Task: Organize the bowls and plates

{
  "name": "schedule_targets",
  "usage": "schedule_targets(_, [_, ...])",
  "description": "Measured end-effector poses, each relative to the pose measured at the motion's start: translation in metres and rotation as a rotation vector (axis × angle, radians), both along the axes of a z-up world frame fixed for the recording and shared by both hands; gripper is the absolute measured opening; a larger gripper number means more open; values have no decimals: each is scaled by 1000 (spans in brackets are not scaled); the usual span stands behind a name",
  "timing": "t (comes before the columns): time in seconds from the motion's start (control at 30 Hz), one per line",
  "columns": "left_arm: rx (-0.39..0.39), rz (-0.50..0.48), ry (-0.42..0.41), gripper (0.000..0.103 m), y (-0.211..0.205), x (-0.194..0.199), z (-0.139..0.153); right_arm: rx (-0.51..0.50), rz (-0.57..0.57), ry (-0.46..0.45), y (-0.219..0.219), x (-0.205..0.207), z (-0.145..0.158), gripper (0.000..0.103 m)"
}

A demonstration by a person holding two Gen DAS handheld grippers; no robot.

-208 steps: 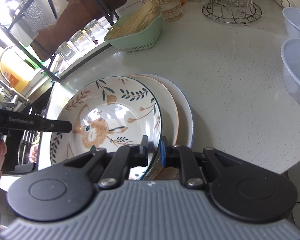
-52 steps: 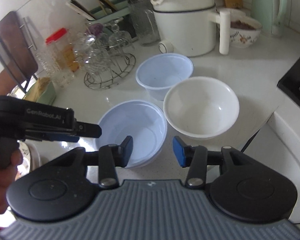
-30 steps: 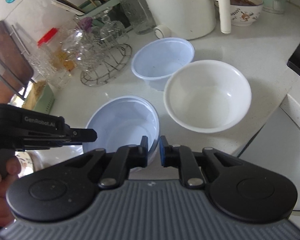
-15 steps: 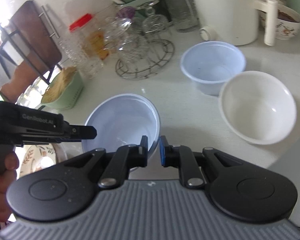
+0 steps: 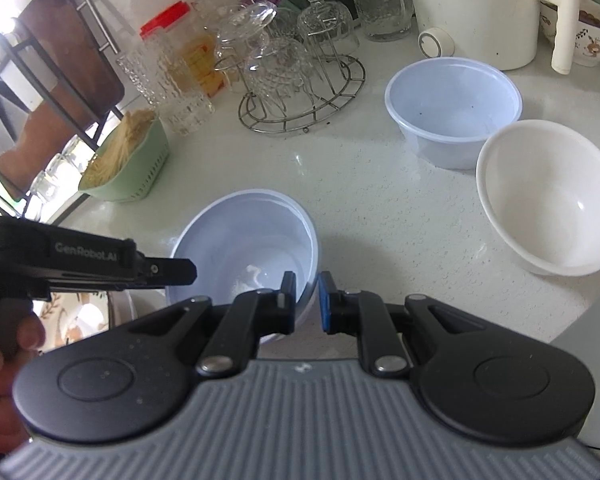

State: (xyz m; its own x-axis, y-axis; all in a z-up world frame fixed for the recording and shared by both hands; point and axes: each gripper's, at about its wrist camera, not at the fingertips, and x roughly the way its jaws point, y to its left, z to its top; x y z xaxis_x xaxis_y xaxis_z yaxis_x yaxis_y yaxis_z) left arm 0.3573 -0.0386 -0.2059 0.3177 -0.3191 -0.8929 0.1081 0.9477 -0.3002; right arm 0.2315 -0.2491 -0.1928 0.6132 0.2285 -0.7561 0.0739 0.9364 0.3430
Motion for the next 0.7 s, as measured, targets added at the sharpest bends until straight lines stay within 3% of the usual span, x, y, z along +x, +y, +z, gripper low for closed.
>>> schedule_targets(0.1, [22, 5, -6, 21, 0, 1, 2, 0, -13, -6, -2, 0, 2, 16])
schedule_targets(0.17, [32, 4, -12, 29, 1, 1, 3, 5, -23, -15, -4, -2, 5, 17])
schedule_targets(0.23, [24, 8, -18, 30, 4, 0, 6, -7, -31, -20, -5, -5, 8, 18])
schedule_targets(0.27, [21, 9, -24, 30, 5, -1, 9, -9, -35, -20, -6, -6, 10, 23])
schedule_targets(0.3, [21, 10, -32, 30, 5, -3, 13, -6, -41, -23, -8, -7, 12, 36])
schedule_targets(0.37, [16, 16, -58, 30, 7, -6, 22, 4, -47, -42, -11, -11, 16, 45])
schedule_targets(0.7, [3, -1, -207, 31, 11, -26, 88, -49, -42, -172, -17, -27, 64, 45])
